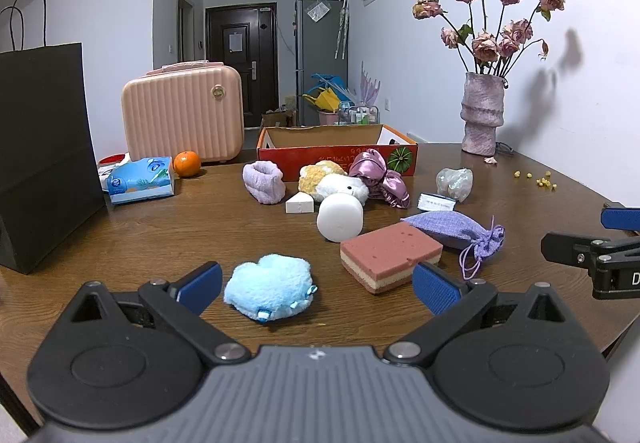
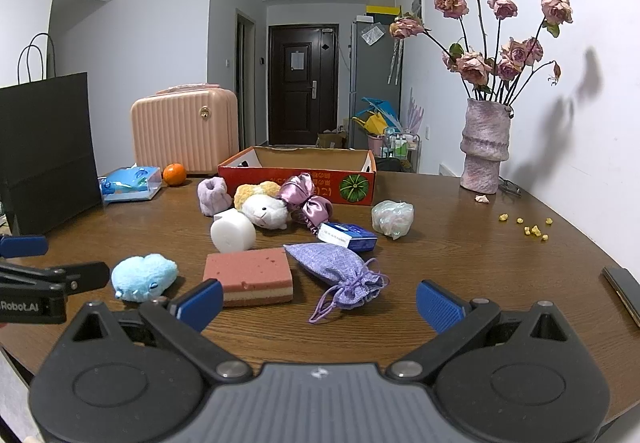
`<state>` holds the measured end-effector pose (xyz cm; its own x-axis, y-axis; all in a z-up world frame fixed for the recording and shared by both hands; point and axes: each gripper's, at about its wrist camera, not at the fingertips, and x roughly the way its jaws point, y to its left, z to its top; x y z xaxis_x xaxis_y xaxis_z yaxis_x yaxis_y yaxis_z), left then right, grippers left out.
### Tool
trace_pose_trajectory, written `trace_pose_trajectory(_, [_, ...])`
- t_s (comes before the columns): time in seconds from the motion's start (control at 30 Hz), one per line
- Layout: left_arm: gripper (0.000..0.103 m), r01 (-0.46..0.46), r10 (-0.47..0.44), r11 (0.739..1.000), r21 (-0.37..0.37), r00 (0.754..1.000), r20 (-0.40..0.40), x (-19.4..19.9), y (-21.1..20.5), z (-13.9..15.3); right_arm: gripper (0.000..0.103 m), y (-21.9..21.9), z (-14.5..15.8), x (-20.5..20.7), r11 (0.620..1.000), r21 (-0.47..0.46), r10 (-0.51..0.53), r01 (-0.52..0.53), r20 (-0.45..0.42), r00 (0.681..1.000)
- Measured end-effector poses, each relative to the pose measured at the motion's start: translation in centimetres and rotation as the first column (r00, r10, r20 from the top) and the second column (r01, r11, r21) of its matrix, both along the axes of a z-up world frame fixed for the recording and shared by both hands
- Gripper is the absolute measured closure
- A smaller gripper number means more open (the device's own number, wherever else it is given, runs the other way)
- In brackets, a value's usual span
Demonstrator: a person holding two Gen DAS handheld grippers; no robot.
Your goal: Organize soft objects
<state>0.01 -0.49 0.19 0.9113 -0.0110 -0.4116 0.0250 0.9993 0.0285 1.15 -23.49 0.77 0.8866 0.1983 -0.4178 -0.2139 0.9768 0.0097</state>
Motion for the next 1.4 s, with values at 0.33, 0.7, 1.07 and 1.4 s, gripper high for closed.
trace_pose_trajectory(0.33, [0.000,0.001,-0.001,1.000,-0.004,1.000,-0.004,0.49,0.28,-0.22,0.000,0.15,-0.04,-0.02,1.000,-0.002,0.000,0.000,0.002,1.000])
trace_pose_trajectory(0.7, [0.000,0.002,-0.002,1.000,-0.004,1.000,-0.002,0.55,0.33,-0.30,0.000,0.29,0.32,0.01,1.000,-0.008,-0.001,0.001,0.008,1.000])
trace_pose_trajectory(1.07, [0.000,0.001,-0.001,1.000,-0.004,1.000,-0.002,0.51,0.29,-0.27,0.000,0.30,0.12,0.00,1.000,-0.008,-0.001,0.001,0.009,1.000])
trace_pose_trajectory(1.4, [0.000,0.001,-0.001,1.000,-0.004,1.000,0.000,0.55,0.30,-0.35,0.000,0.30,0.11,-0.01,1.000,-0.009,-0.001,0.001,0.009,1.000])
